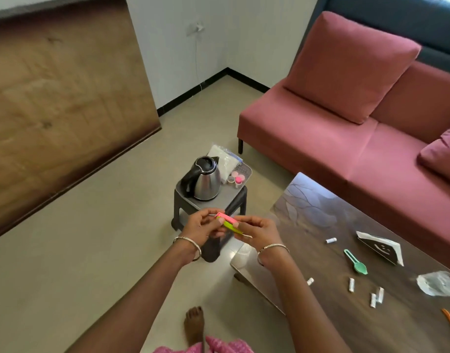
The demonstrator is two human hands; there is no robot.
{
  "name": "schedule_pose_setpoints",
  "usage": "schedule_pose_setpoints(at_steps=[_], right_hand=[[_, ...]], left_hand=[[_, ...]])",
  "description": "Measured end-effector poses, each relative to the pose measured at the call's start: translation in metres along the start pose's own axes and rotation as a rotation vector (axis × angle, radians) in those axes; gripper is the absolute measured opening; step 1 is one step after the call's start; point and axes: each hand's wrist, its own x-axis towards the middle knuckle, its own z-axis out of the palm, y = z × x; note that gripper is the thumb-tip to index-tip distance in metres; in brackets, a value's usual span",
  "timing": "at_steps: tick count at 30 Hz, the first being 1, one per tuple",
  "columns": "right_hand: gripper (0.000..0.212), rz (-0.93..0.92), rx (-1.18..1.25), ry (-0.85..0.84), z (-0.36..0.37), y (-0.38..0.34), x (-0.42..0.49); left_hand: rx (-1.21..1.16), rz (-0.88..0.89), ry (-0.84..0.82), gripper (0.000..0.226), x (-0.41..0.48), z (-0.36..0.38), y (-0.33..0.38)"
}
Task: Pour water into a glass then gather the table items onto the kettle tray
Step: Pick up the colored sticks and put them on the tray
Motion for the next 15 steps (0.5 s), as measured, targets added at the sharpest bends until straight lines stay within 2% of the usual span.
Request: schedule_pose_setpoints(at_steps=[9, 15], right_hand=[[0.008, 0.116, 0.188, 0.066, 0.049, -0.005, 0.050], [0.011, 0.096, 0.079, 0.058, 0.053, -0.002, 0.087]], left_hand=[[-0.215, -0.108, 0.076, 0.025, 0.047, -0.041, 0.024], [-0.230, -0.160, 0.173, 0.021, 0.083, -0.045, 0.025]])
